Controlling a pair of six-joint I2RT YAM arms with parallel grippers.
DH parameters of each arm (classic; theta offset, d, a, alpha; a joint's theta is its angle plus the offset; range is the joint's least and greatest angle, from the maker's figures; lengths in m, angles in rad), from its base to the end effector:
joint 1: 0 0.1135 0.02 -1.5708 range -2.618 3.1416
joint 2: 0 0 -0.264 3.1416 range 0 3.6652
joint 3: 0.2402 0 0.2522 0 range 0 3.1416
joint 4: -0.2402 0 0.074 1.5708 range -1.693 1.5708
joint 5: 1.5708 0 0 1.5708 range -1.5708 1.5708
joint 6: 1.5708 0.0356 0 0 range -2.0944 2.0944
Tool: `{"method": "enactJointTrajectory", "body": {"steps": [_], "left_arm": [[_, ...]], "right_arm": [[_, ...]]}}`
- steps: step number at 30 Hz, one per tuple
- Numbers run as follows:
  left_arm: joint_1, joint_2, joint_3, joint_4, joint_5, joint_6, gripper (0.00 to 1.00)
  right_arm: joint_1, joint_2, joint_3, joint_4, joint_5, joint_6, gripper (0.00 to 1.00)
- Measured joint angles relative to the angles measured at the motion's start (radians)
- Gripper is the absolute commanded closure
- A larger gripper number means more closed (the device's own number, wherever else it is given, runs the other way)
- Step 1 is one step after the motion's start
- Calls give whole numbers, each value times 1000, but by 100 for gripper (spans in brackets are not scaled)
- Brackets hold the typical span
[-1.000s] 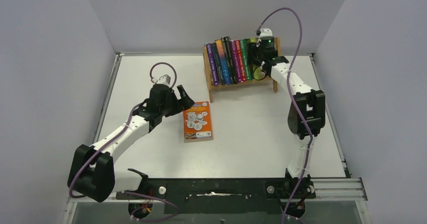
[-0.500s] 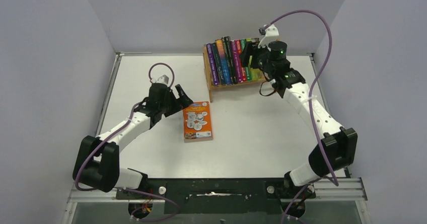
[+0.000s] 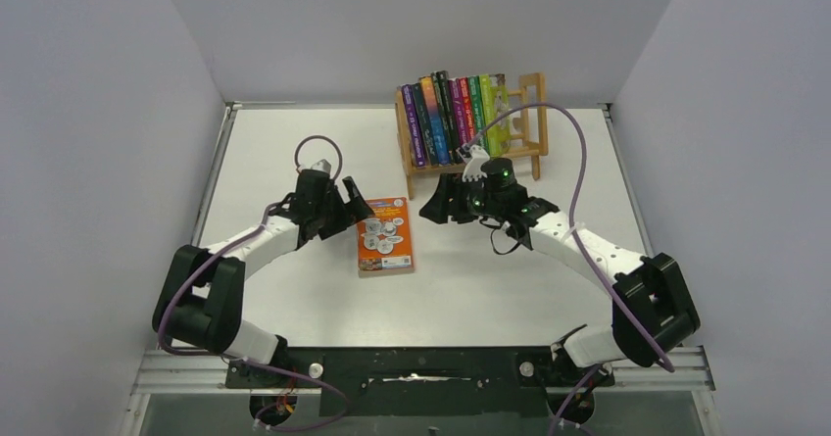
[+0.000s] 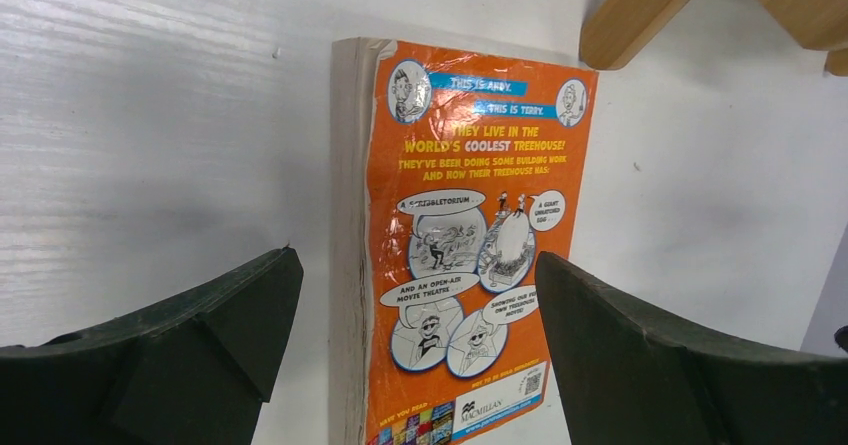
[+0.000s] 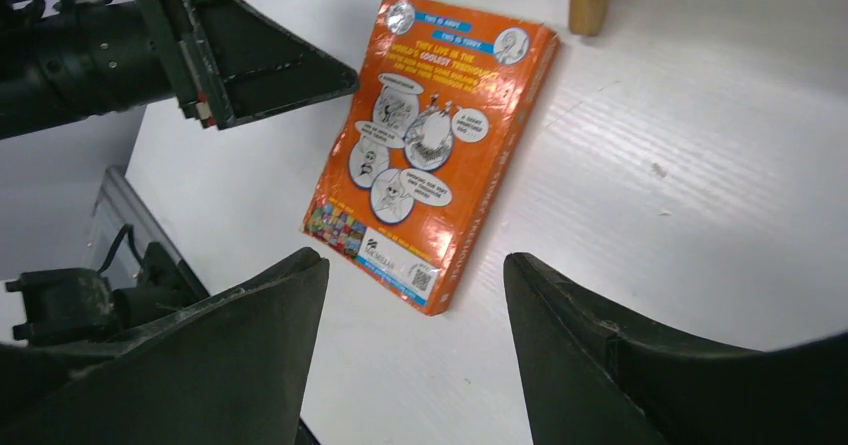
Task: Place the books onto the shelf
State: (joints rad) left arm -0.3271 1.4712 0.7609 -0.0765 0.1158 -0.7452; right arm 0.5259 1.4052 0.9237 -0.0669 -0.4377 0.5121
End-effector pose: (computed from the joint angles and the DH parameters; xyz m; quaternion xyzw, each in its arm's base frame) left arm 0.2788 -0.0989 0.1845 -0.1698 0.9071 -0.2408 0.3006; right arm 0.2623 0.1697 0.2582 -0.1121 0.8506 0.4013 0.3207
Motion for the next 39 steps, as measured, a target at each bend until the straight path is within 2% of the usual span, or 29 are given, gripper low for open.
{"method": "enactJointTrajectory", "body": {"steps": [7,13,18,21,33,39], "left_arm": [[-1,39,-7,3,-2,2,12],[-8,69,-14,8,-2,2,13],[-15,85,-15,22,3,2,24],[-20,96,-15,31,7,2,27],[-43,102,-15,54,16,-8,30],[-49,102,-14,54,11,-11,31]], "right_arm": [[14,38,-73,169,-101,150,34],[31,200,-88,305,-164,237,34],[45,291,-89,340,-180,261,34],[46,306,-89,356,-181,266,34],[46,311,-88,360,-169,256,34],[46,378,-88,362,-159,252,35]]}}
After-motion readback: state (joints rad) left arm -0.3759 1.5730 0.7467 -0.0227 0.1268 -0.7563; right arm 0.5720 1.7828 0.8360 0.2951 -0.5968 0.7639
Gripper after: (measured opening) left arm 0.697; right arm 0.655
